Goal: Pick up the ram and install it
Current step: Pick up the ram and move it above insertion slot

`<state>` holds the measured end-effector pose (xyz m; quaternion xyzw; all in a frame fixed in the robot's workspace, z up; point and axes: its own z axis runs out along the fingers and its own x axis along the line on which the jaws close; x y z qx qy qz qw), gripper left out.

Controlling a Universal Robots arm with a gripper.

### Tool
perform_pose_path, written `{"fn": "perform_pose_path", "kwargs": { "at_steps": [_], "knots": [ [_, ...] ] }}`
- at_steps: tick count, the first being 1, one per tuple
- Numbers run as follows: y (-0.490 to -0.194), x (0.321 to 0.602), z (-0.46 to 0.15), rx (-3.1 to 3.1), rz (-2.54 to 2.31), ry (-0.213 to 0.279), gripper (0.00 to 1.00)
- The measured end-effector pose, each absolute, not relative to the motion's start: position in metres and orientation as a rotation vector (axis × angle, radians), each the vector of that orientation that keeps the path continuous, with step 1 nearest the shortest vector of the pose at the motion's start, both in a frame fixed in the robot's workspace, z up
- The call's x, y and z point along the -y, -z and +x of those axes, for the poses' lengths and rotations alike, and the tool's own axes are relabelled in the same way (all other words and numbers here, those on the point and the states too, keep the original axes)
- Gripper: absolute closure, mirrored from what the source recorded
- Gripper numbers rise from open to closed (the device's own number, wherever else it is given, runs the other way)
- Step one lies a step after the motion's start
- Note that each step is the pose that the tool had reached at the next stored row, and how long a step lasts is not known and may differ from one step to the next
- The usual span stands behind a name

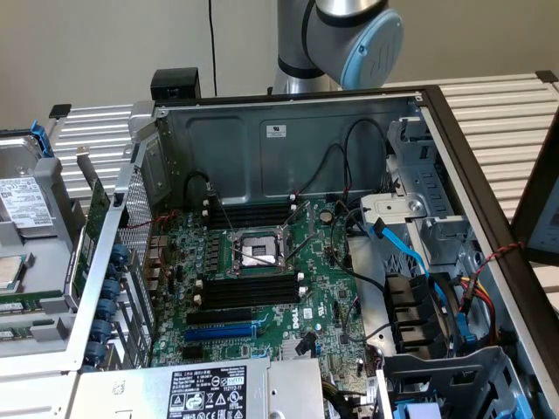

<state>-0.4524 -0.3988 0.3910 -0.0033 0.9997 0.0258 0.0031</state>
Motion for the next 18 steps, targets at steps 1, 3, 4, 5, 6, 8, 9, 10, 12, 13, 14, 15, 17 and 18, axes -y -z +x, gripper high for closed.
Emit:
{"fn": "perform_pose_path", "kwargs": {
  "at_steps": [1, 3, 4, 5, 6, 8, 9, 10, 12, 13, 14, 15, 17, 18],
  "knots": [
    [-0.391, 0.3988, -0.4524, -3.135, -0.039, -0.081, 0.89],
    [-0.3908, 0.3987, -0.4524, -3.134, -0.098, -0.081, 0.89],
    [-0.3907, 0.3987, -0.4524, -3.134, -0.126, -0.081, 0.89],
    [-0.3907, 0.3988, -0.4523, -3.133, -0.154, -0.081, 0.89],
    [-0.3906, 0.3988, -0.4524, -3.132, -0.181, -0.082, 0.89],
    [-0.3906, 0.3988, -0.4524, -3.129, -0.239, -0.082, 0.89],
    [-0.3905, 0.3988, -0.4524, -3.127, -0.267, -0.082, 0.89],
    [-0.3904, 0.3987, -0.4524, -3.125, -0.296, -0.082, 0.89],
    [-0.3904, 0.3988, -0.4524, -3.12, -0.352, -0.082, 0.89],
    [-0.3904, 0.3988, -0.4524, -3.117, -0.382, -0.082, 0.89],
    [-0.3903, 0.3988, -0.4524, -3.114, -0.41, -0.082, 0.89],
    [-0.3902, 0.3987, -0.4524, -3.111, -0.439, -0.082, 0.89],
    [-0.3901, 0.3988, -0.4524, -3.103, -0.495, -0.082, 0.89],
    [-0.3901, 0.3988, -0.4524, -3.099, -0.523, -0.082, 0.89]
  ]
}}
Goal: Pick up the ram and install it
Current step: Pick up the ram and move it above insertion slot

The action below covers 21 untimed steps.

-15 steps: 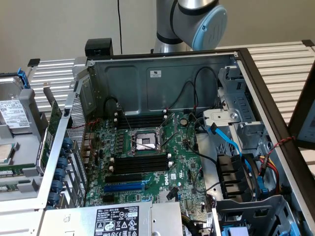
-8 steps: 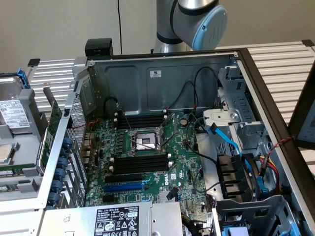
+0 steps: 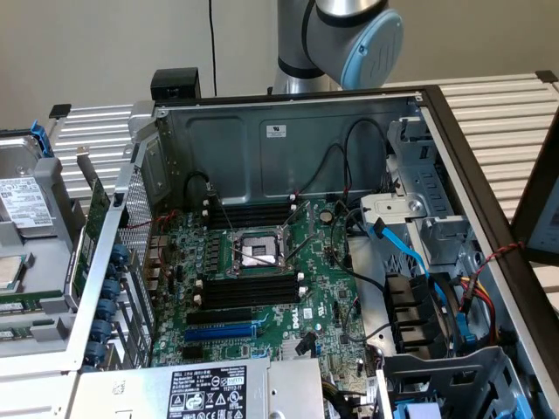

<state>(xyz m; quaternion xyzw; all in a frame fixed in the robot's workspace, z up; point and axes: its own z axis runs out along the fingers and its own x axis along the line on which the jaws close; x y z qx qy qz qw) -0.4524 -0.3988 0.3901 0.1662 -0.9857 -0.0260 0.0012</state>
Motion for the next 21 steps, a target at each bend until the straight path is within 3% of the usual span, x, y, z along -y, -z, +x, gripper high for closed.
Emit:
{"fn": "perform_pose_path", "kwargs": {
  "at_steps": [21],
  "knots": [
    [-0.3882, 0.3988, -0.4523, 2.93, 1.097, 0.079, 0.89]
  ]
}}
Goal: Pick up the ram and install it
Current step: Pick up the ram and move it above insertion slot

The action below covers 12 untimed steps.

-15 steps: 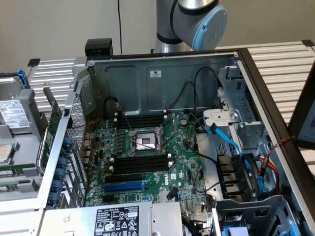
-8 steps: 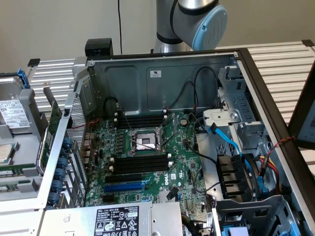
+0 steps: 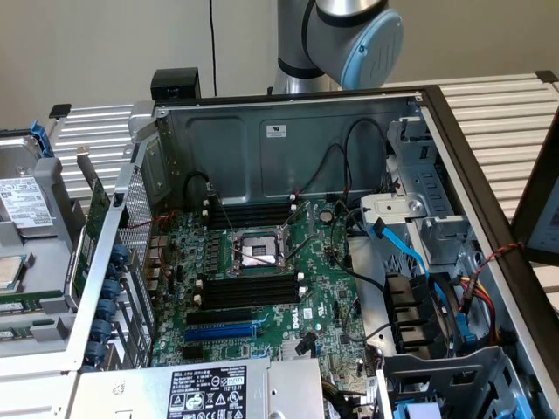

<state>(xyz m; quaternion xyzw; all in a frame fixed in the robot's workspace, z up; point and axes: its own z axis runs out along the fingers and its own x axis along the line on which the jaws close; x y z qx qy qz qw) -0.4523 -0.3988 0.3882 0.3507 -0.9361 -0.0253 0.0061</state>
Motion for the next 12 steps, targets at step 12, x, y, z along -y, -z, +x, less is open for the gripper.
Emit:
{"fn": "perform_pose_path", "kwargs": {
  "at_steps": [12],
  "knots": [
    [-0.3874, 0.3988, -0.4523, 2.788, 1.407, 0.077, 0.89]
  ]
}}
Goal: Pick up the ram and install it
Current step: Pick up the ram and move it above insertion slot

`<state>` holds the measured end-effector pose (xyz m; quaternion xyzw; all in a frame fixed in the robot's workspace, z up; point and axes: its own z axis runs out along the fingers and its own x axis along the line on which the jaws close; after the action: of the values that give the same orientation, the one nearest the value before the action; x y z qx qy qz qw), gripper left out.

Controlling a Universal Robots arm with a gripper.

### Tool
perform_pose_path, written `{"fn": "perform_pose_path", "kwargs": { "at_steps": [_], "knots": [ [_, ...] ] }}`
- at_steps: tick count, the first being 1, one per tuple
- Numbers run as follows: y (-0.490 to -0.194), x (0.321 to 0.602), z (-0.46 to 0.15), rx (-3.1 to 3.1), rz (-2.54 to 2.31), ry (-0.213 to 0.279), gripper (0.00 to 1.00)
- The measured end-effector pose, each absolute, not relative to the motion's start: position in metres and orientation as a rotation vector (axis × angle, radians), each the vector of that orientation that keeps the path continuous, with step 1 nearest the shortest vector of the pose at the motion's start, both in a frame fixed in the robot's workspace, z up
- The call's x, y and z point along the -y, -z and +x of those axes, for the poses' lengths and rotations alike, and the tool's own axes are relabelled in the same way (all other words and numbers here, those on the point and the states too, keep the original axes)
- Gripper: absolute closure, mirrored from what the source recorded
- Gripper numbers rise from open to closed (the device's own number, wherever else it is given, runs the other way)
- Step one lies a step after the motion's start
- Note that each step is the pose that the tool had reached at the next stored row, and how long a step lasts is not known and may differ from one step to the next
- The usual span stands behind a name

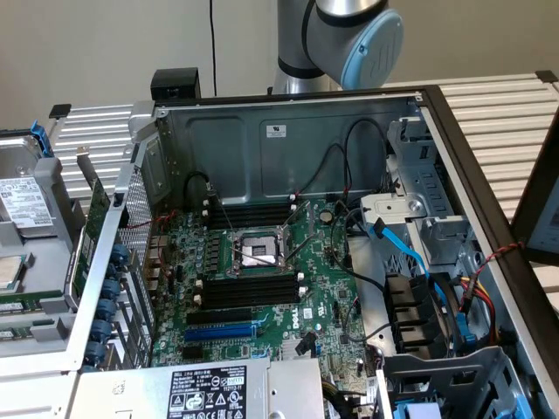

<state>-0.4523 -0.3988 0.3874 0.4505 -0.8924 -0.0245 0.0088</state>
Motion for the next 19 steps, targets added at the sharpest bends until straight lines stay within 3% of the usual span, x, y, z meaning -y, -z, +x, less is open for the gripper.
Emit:
{"fn": "perform_pose_path", "kwargs": {
  "at_steps": [19],
  "knots": [
    [-0.3872, 0.3988, -0.4524, 2.493, 1.855, 0.047, 0.89]
  ]
}}
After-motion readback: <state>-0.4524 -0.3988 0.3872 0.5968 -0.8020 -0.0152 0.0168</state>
